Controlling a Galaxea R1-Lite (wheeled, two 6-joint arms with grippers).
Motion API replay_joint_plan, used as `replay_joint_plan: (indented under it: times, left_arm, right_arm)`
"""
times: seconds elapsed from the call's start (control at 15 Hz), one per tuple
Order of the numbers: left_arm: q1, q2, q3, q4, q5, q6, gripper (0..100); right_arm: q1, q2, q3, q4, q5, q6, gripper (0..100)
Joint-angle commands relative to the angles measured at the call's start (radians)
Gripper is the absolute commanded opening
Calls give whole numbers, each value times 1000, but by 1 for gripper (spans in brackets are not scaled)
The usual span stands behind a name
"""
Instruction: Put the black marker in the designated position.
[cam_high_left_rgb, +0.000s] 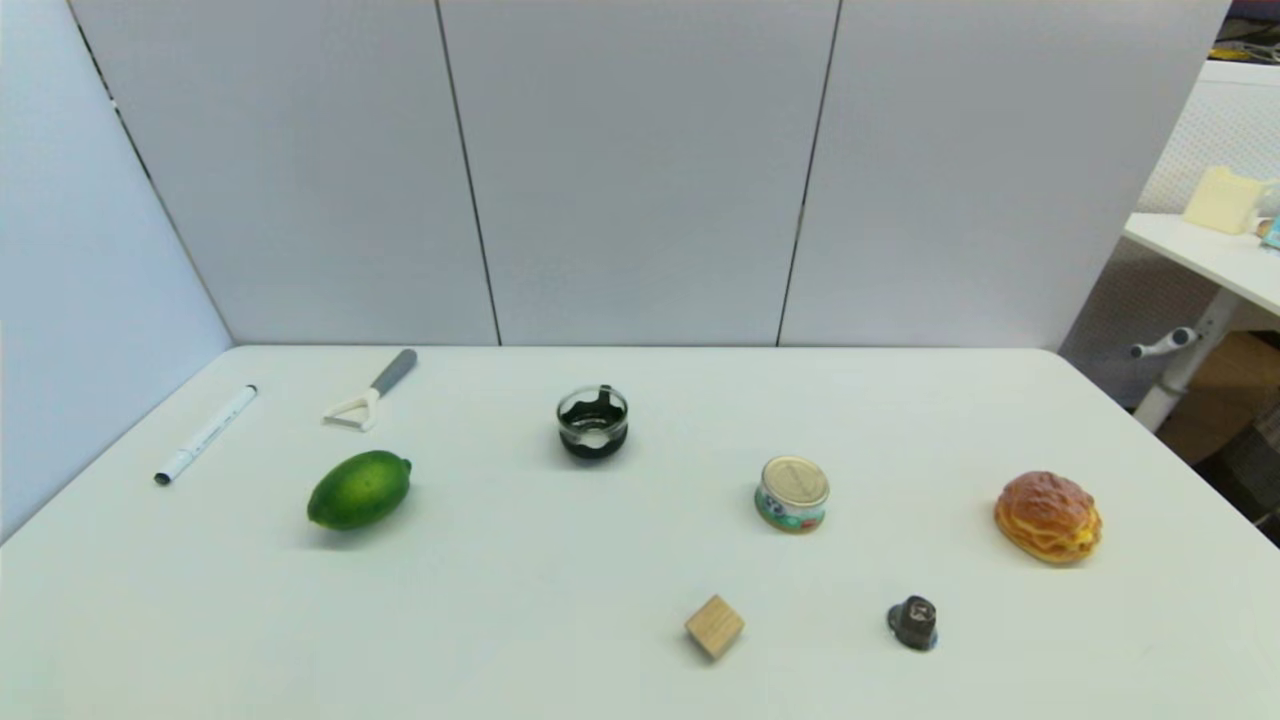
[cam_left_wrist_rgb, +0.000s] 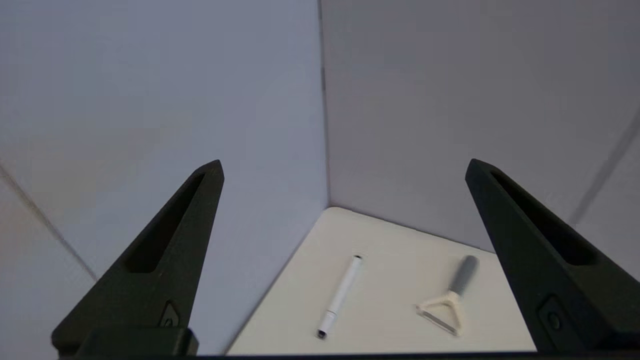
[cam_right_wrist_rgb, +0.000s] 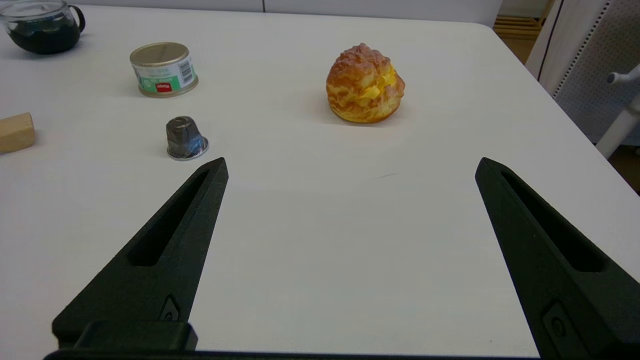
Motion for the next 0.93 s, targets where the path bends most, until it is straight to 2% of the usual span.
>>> replay_joint_plan:
  times: [0.07, 0.2, 0.33, 0.47, 0.67, 0.93]
  left_arm:
    - [149, 360, -166, 9, -234, 177, 100]
    - [201, 469, -238, 77, -375, 338, 100]
    - [218, 555, -255, 238, -501, 453, 100]
    - [224, 627, -279, 356, -533, 523, 100]
    - [235, 737, -290, 428, -593, 642, 100]
    - [264, 811, -295, 430, -567, 623, 100]
  right_arm:
    - [0, 1, 0, 0, 0, 0, 100]
    - [0, 1, 0, 0, 0, 0, 100]
    - [-1, 1, 0, -1, 0, 0, 100]
    - [0, 1, 0, -1, 0, 0, 100]
    - [-1, 1, 0, 0, 0, 0, 100]
    - [0, 1, 0, 0, 0, 0, 100]
